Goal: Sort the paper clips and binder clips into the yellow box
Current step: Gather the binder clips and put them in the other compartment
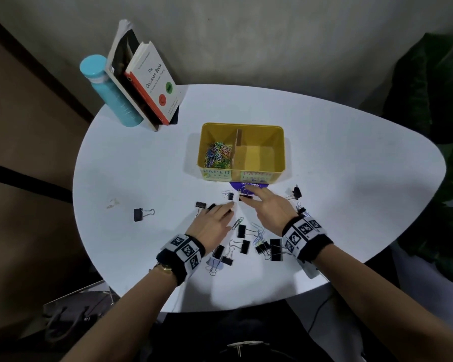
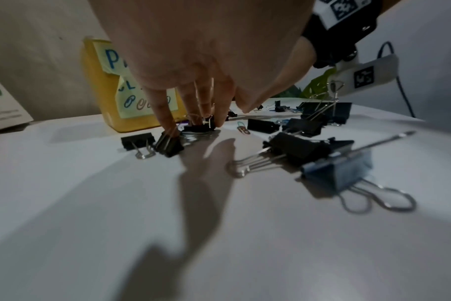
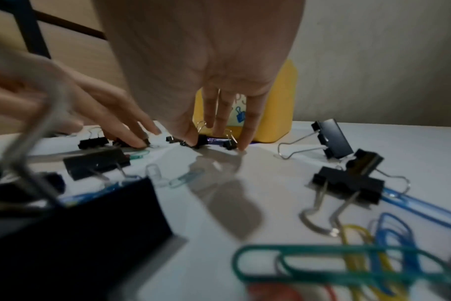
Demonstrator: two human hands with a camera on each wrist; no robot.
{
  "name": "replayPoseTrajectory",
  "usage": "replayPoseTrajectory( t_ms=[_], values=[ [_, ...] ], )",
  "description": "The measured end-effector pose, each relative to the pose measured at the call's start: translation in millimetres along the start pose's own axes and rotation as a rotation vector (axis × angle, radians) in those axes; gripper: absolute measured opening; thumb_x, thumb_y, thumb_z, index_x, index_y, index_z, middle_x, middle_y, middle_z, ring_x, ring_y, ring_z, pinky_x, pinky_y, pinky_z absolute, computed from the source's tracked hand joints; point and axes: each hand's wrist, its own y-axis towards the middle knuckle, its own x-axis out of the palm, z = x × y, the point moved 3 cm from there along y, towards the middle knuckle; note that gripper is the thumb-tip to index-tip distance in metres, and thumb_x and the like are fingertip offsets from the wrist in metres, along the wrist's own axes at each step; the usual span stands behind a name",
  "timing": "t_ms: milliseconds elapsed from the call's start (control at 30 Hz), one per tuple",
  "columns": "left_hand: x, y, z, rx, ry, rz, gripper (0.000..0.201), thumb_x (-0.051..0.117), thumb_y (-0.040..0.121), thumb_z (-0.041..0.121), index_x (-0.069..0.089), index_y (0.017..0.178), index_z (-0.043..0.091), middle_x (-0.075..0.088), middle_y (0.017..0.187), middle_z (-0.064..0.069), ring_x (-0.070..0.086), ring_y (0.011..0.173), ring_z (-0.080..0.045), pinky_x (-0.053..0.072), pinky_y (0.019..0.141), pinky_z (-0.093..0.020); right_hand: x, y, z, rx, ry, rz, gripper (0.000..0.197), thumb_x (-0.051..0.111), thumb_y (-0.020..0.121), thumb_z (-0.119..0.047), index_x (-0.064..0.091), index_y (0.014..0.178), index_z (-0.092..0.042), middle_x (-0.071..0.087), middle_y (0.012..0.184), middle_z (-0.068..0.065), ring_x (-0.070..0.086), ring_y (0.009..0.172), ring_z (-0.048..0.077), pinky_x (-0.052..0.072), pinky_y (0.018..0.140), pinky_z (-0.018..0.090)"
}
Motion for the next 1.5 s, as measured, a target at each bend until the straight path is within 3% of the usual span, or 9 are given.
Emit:
replayPoseTrajectory(
  t_ms=[167,300,433,533,767,1067,1266,1400,1500],
  values=[
    [3.8,-29.6,-17.4,0.046,0.044,0.179,0.033,0.073,0.075,0.016,0.066,0.106,0.006,0.062,0.124,-0.008,0.065,0.101,-0.022,0.057,0.071,-0.03,-0.3,-20.1,10.3,0.003,-0.07,0.008,0.061,0.066,0.061,0.008,0.064,0.116,-0.019,0.057,0.13,0.011,0.061,0.104,0.029,0.052,0.051,0.03],
    [-3.6,-36.4,-35.8,-0.089,0.141,0.224,0.033,0.051,0.08,0.011,0.063,0.111,0.006,0.058,0.13,-0.011,0.058,0.114,-0.027,0.051,0.085,-0.038,-4.5,-20.6,11.4,0.002,-0.121,0.031,0.061,0.064,0.061,0.01,0.063,0.117,-0.015,0.055,0.131,0.013,0.056,0.109,0.03,0.053,0.066,0.038],
    [-12.0,-7.4,-17.1,-0.131,0.085,0.069,0.069,0.05,0.084,-0.001,0.023,0.145,0.014,0.023,0.154,0.0,0.023,0.141,-0.019,0.027,0.109,-0.048,0.1,-0.4,-7.8,-0.042,-0.173,-0.083,0.074,0.057,0.072,0.007,0.037,0.141,-0.012,0.034,0.152,0.002,0.034,0.135,0.021,0.037,0.099,0.047],
    [-11.2,14.8,-2.2,-0.123,0.112,-0.063,0.074,0.04,0.087,-0.001,0.003,0.148,0.018,0.009,0.158,0.002,0.006,0.144,-0.014,0.013,0.113,-0.048,5.8,2.5,-10.6,-0.006,-0.206,-0.204,0.075,0.048,0.081,0.003,0.019,0.148,-0.013,0.015,0.158,-0.002,0.01,0.144,0.015,0.019,0.111,0.052],
    [0.9,-8.2,-9.1,-0.17,0.25,-0.097,0.055,0.029,0.098,0.029,0.011,0.147,0.011,0.017,0.156,-0.005,0.01,0.144,-0.019,0.01,0.114,-0.05,9.4,-39.0,11.2,-0.138,-0.249,-0.136,0.079,0.068,0.056,0.005,0.053,0.131,-0.015,0.051,0.14,-0.001,0.047,0.129,0.018,0.041,0.096,0.051],
    [-0.4,27.5,-10.0,-0.155,0.157,-0.139,0.069,0.037,0.091,0.015,-0.002,0.148,0.012,-0.001,0.158,-0.001,-0.004,0.144,-0.014,0.009,0.116,-0.044,-3.3,-2.2,6.5,0.086,-0.284,-0.164,0.077,0.048,0.08,0.004,0.016,0.147,-0.015,0.026,0.154,0.001,0.025,0.135,0.019,0.028,0.1,0.047],
    [12.8,13.0,-6.7,-0.047,-0.015,-0.003,0.057,0.05,0.092,0.04,0.031,0.143,0.025,0.024,0.154,0.004,0.016,0.143,-0.012,0.021,0.111,-0.045,6.4,-28.3,9.9,-0.139,-0.211,-0.095,0.07,0.068,0.066,0.002,0.053,0.13,-0.022,0.058,0.131,-0.007,0.048,0.126,0.018,0.038,0.097,0.05],
    [19.6,3.6,0.9,-0.031,-0.115,0.135,0.04,0.07,0.081,0.029,0.061,0.12,0.026,0.048,0.141,-0.005,0.043,0.131,-0.025,0.038,0.097,-0.048,7.6,-53.0,16.9,-0.275,-0.173,-0.073,0.069,0.072,0.061,0.003,0.06,0.122,-0.026,0.06,0.129,-0.007,0.055,0.119,0.016,0.044,0.091,0.046],
    [22.0,7.9,6.7,-0.035,-0.195,0.235,0.03,0.08,0.07,0.018,0.073,0.099,0.02,0.065,0.121,-0.011,0.061,0.105,-0.031,0.051,0.081,-0.04,3.3,-61.4,25.6,-0.16,-0.023,0.024,0.056,0.074,0.073,-0.005,0.058,0.125,-0.019,0.062,0.123,0.004,0.065,0.098,0.021,0.053,0.076,0.035]
  ],
)
